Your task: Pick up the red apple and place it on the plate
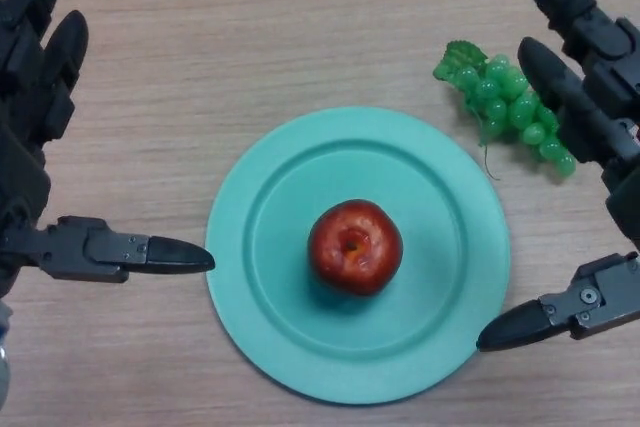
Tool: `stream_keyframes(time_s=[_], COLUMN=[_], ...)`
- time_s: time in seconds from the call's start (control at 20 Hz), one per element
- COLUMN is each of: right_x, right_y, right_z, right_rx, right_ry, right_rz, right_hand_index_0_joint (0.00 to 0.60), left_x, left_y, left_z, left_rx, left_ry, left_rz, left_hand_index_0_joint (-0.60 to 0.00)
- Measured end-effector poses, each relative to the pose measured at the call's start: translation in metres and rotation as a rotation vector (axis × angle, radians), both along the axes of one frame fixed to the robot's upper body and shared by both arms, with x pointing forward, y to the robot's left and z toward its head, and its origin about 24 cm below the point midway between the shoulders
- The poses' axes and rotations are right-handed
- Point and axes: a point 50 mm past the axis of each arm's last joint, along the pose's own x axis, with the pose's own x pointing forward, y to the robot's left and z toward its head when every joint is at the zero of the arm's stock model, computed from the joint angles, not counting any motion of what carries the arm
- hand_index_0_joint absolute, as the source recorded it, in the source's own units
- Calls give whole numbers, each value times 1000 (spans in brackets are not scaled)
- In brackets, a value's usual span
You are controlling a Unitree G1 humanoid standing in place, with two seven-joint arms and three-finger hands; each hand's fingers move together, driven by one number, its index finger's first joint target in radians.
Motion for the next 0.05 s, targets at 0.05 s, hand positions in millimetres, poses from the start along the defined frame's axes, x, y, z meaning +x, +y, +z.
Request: stream_keyframes(time_s=[0.05], right_x=[0], right_y=[1], right_z=[0], right_rx=[-5], right_ry=[1], right_rz=[5], right_hand_index_0_joint=[0], left_x=[-1], left_y=[0], left_z=[1], left_rx=[1], left_ry=[-5], left_rz=[-1], left_hand_index_0_joint=[0])
